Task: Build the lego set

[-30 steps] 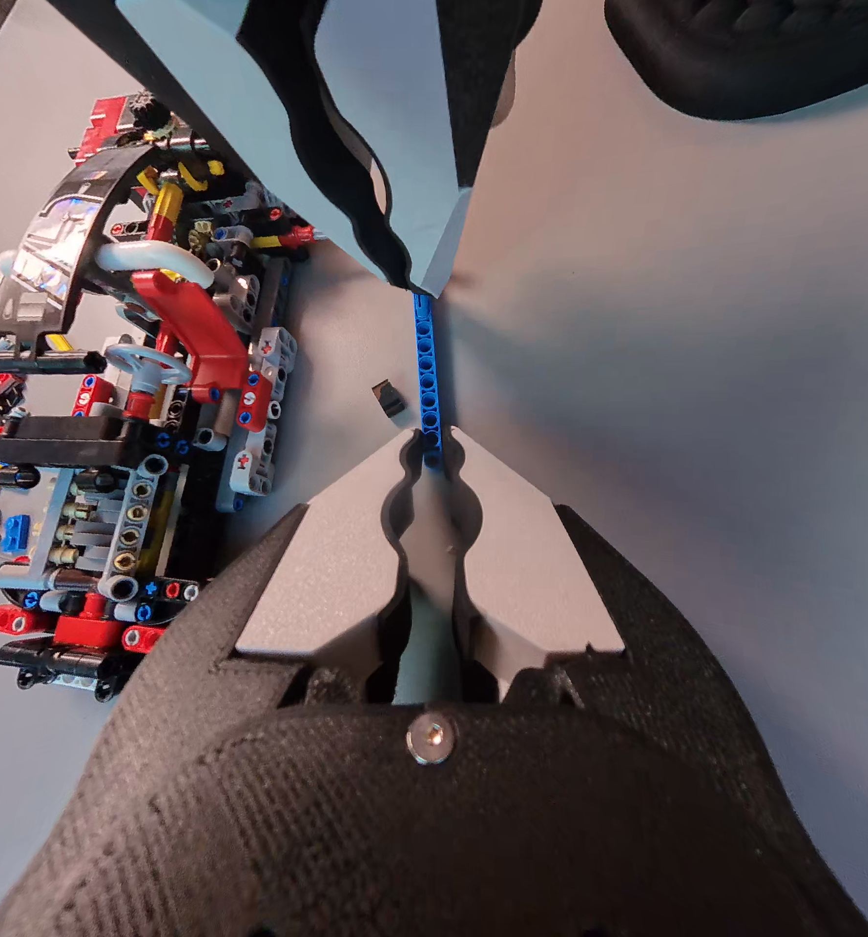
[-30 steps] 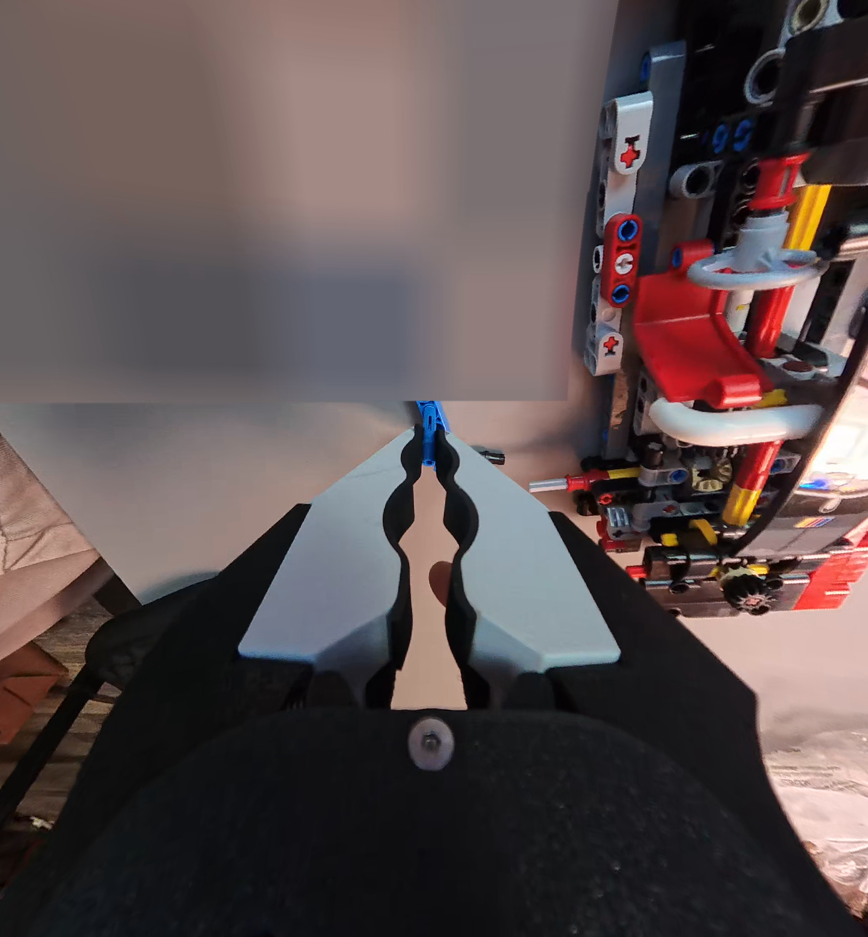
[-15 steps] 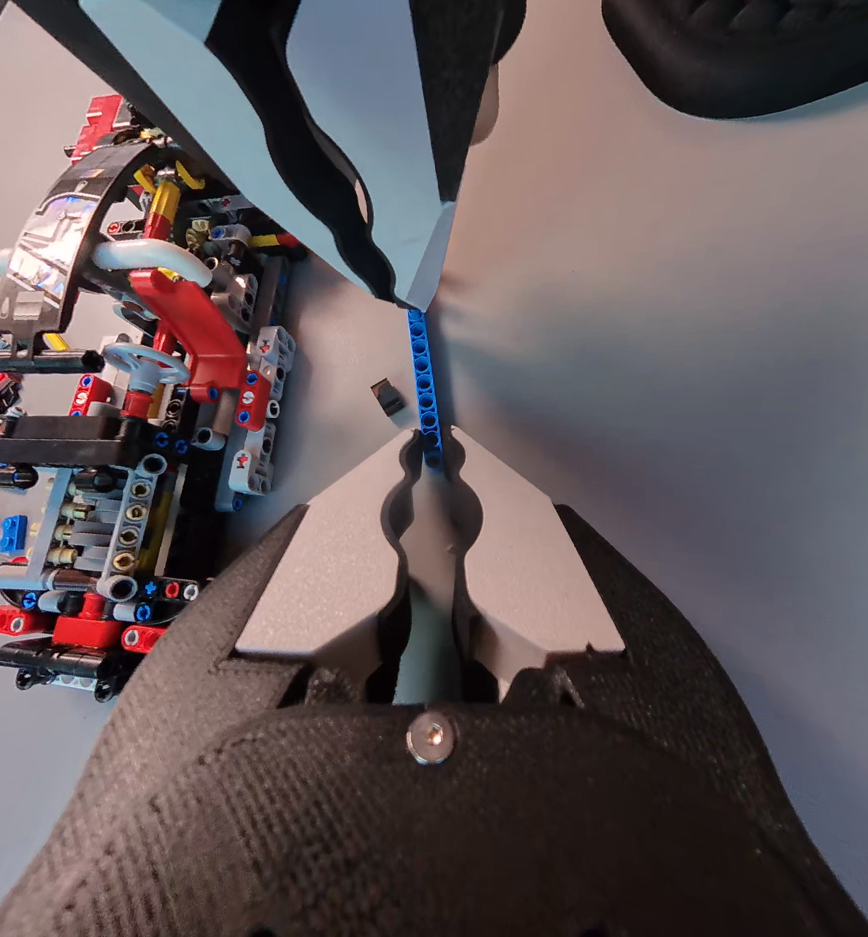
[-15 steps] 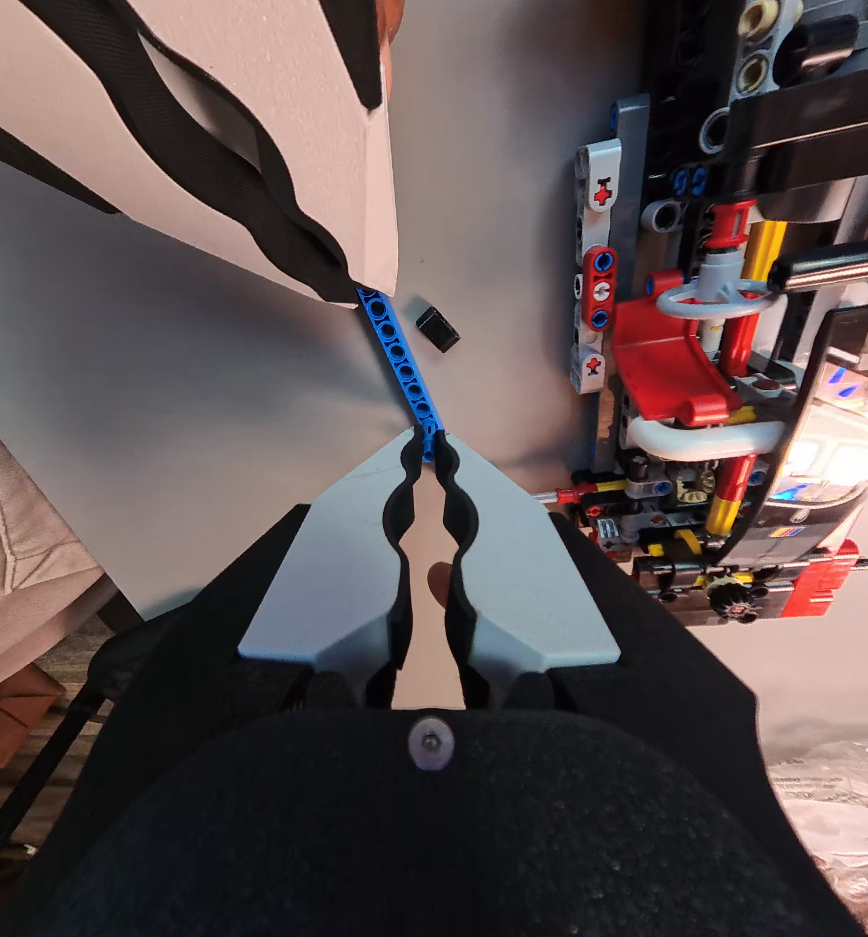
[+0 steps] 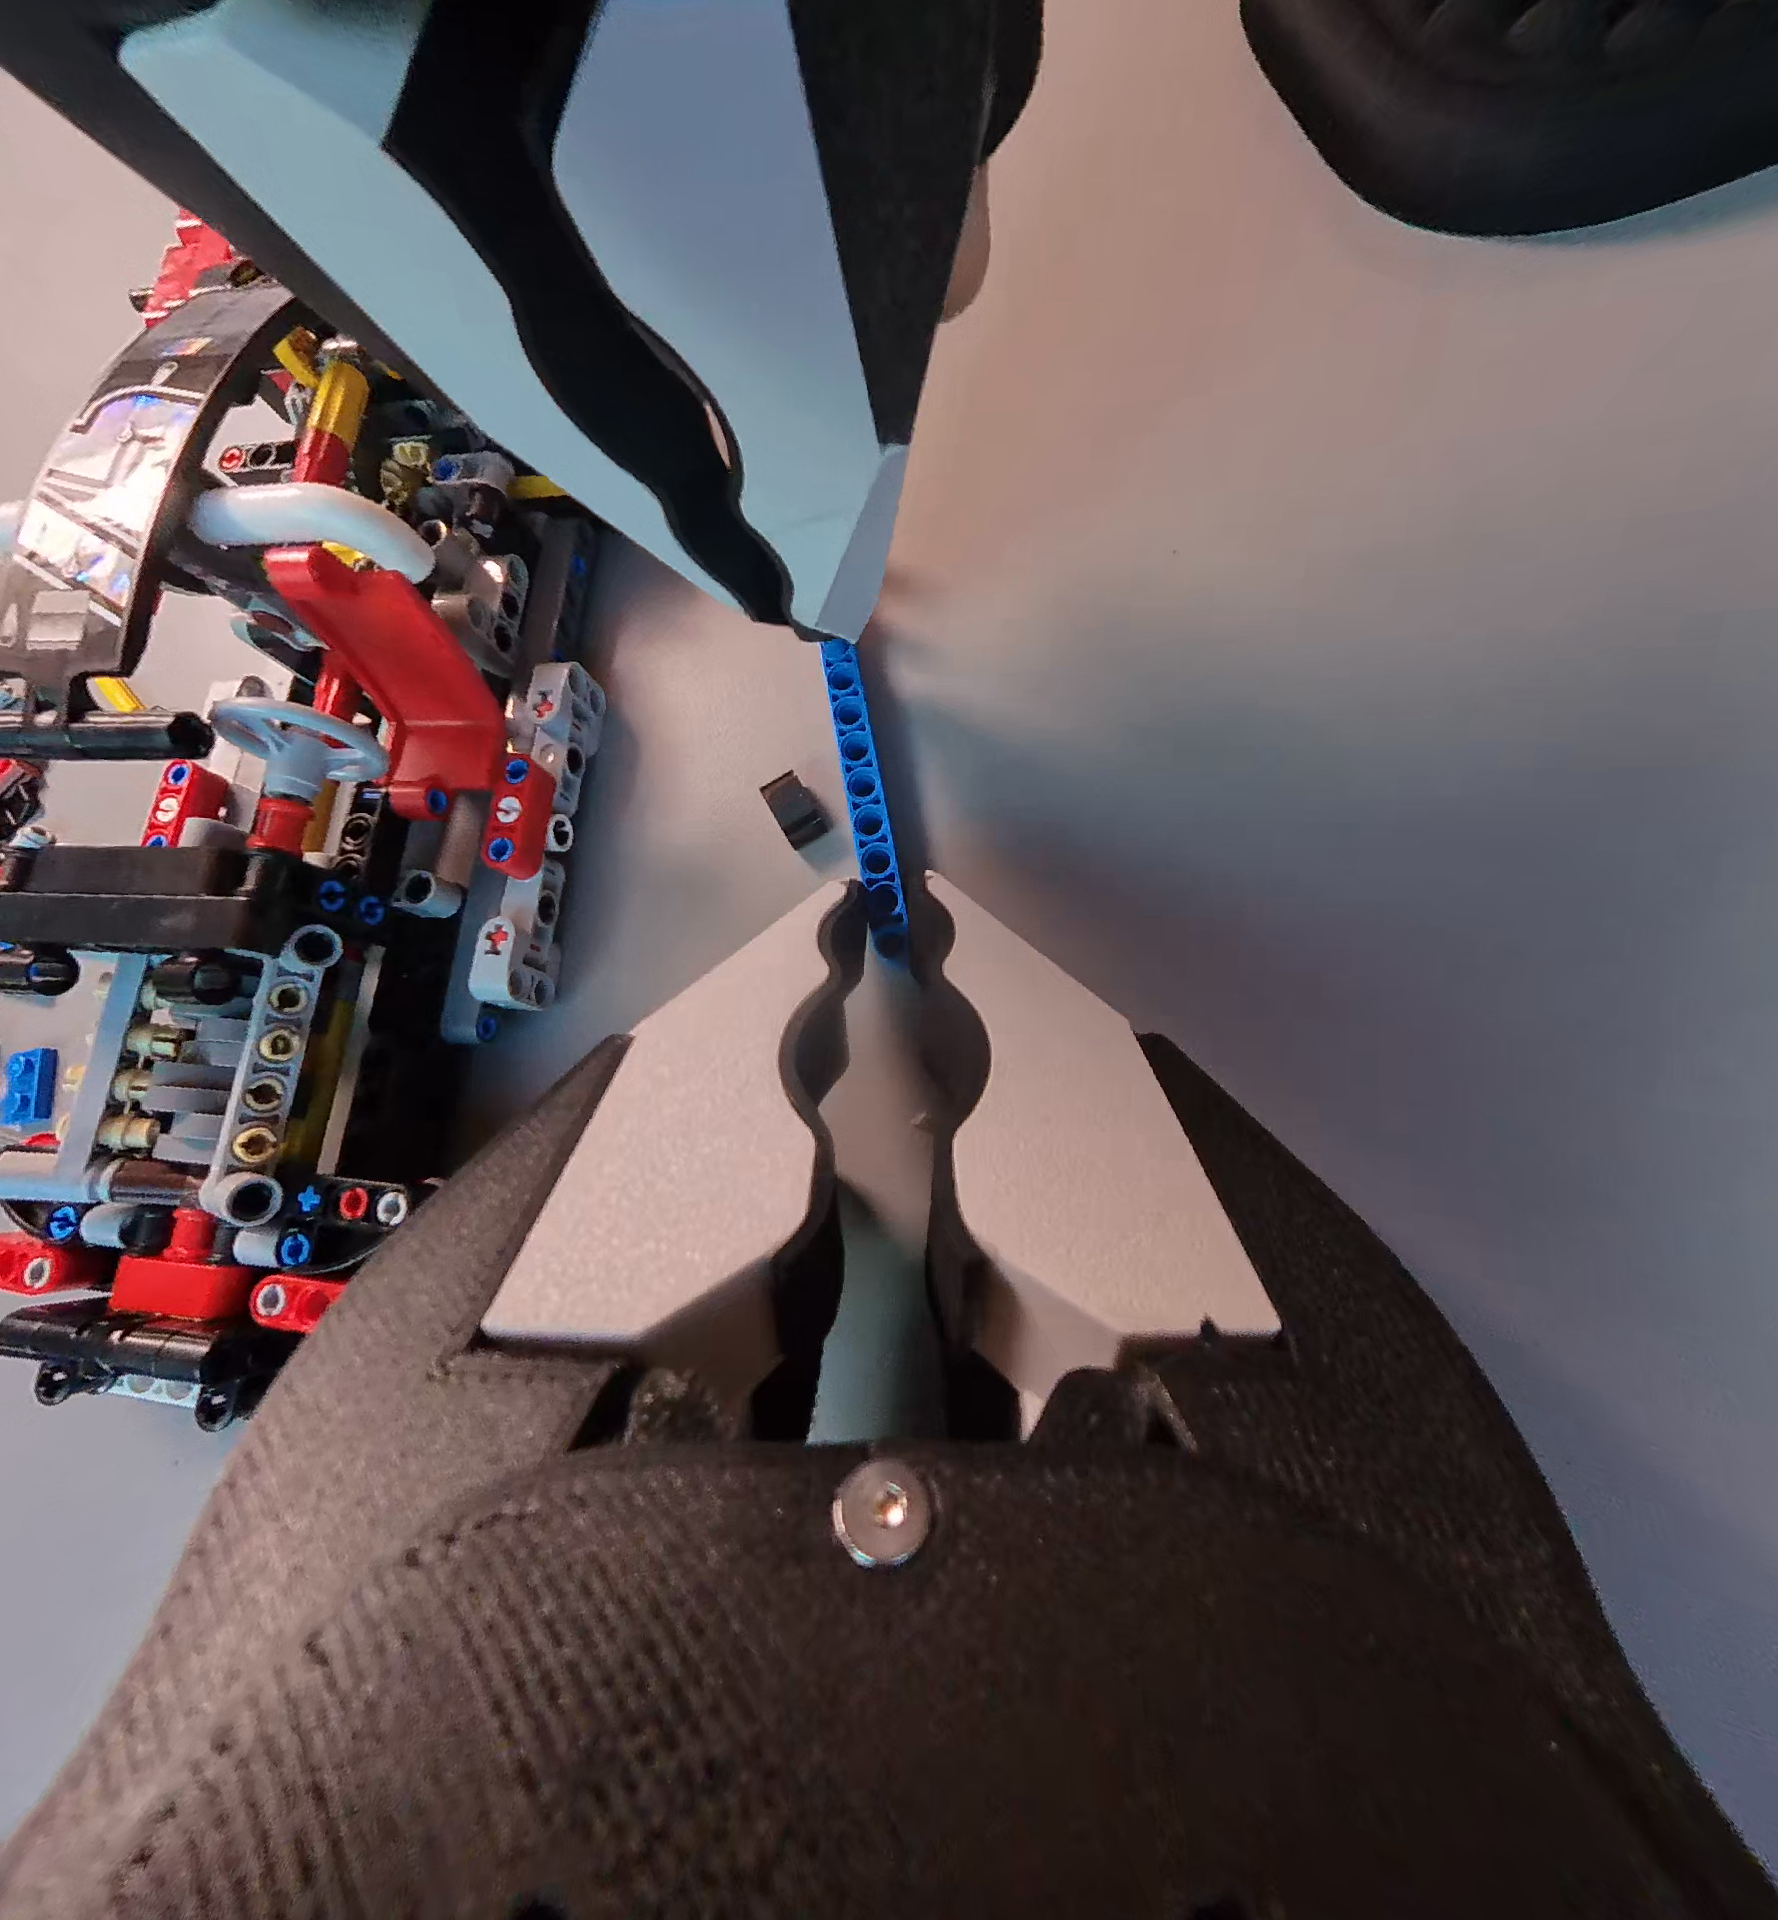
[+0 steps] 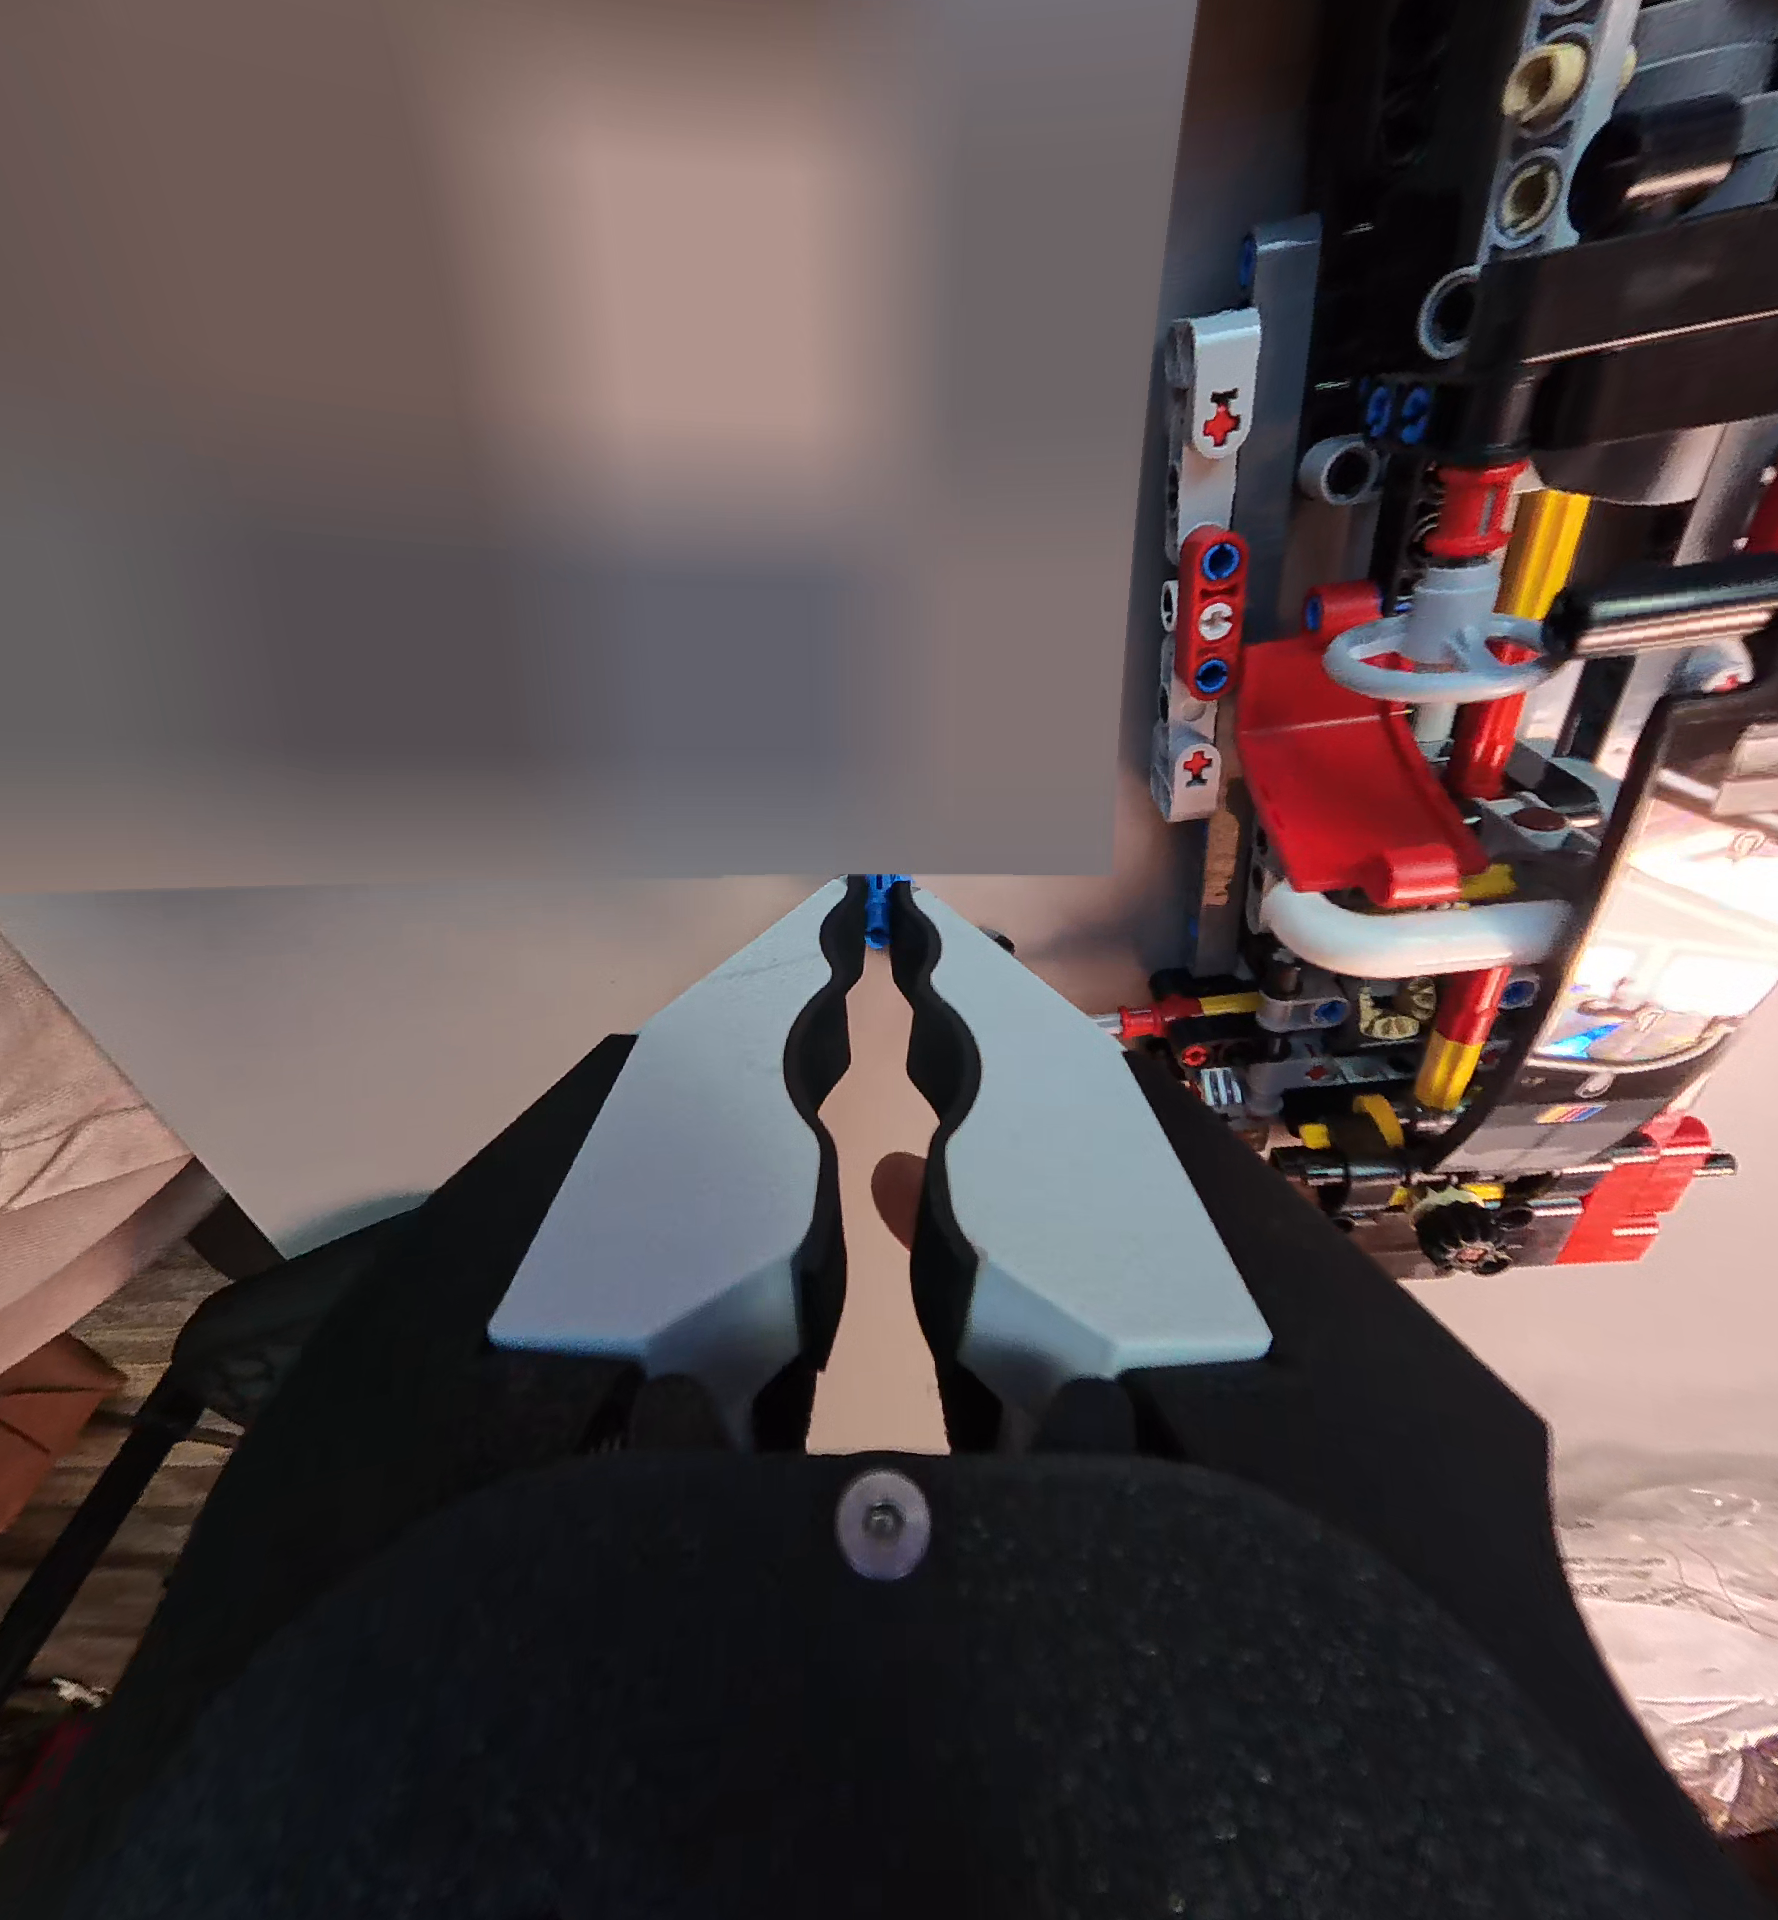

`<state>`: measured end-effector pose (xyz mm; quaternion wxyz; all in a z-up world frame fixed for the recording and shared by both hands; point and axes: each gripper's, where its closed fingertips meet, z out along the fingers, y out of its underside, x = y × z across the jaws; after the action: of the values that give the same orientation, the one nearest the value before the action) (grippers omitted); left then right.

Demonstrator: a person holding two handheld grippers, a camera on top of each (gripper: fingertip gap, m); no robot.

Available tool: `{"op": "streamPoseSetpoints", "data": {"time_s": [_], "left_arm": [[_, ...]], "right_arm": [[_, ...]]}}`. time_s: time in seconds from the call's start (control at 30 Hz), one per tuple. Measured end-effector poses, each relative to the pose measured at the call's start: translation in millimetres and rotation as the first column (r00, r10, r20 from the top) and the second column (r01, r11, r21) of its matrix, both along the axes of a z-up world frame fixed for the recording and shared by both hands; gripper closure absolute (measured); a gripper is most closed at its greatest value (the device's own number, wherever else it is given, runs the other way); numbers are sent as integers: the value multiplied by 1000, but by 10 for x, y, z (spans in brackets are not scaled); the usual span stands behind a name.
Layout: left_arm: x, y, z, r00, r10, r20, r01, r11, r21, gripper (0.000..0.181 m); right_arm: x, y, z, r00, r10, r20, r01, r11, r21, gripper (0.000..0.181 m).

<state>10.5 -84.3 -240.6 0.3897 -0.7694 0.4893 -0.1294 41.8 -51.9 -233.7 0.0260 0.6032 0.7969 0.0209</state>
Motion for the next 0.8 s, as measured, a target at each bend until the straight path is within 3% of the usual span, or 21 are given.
{"op": "streamPoseSetpoints", "data": {"time_s": [0.8], "left_arm": [[-18, 20, 1, 999, 38, -7, -38, 999, 11, 176]], "right_arm": [[-10, 38, -67, 999, 21, 39, -22, 999, 32, 179]]}}
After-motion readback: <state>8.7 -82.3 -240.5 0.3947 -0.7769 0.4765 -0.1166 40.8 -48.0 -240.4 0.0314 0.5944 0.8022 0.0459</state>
